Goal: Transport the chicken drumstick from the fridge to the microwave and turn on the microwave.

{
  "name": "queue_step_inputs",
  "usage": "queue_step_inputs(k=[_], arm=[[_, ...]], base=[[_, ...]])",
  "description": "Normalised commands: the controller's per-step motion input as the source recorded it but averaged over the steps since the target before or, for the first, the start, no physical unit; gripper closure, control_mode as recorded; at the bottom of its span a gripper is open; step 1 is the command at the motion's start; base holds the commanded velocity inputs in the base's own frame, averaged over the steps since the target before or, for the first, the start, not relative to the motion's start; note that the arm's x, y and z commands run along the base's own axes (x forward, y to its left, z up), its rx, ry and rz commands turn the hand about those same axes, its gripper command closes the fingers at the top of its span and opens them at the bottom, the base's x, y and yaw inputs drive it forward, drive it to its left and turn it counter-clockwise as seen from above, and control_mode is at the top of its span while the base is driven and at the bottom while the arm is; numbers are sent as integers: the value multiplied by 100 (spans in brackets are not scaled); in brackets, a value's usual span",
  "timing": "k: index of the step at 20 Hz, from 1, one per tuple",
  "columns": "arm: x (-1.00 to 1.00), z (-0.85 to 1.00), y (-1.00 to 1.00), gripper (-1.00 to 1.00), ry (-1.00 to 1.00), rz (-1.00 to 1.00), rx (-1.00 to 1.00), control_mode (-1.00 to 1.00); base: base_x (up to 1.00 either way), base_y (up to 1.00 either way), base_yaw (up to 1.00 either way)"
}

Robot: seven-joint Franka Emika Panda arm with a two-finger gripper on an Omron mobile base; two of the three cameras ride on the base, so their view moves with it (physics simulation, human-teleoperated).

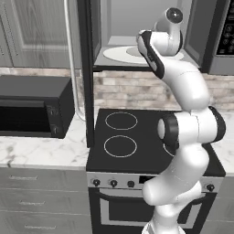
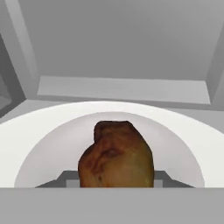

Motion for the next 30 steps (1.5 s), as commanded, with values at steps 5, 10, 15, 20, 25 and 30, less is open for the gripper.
queue_step_inputs(k=[5,10,15,20,25,30], arm=[[60,0,-6,100,0,0,0,-100],[56,0,-6,100,0,0,0,-100],[36,-2,-5,100,1,0,1,-100],[12,-39,0,100,0,0,0,-100],[8,-45,0,100,0,0,0,-100],[20,-39,0,100,0,0,0,-100]], base=[[0,0,0],[0,0,0],[0,0,0],[0,0,0],[0,0,0],[0,0,0]])
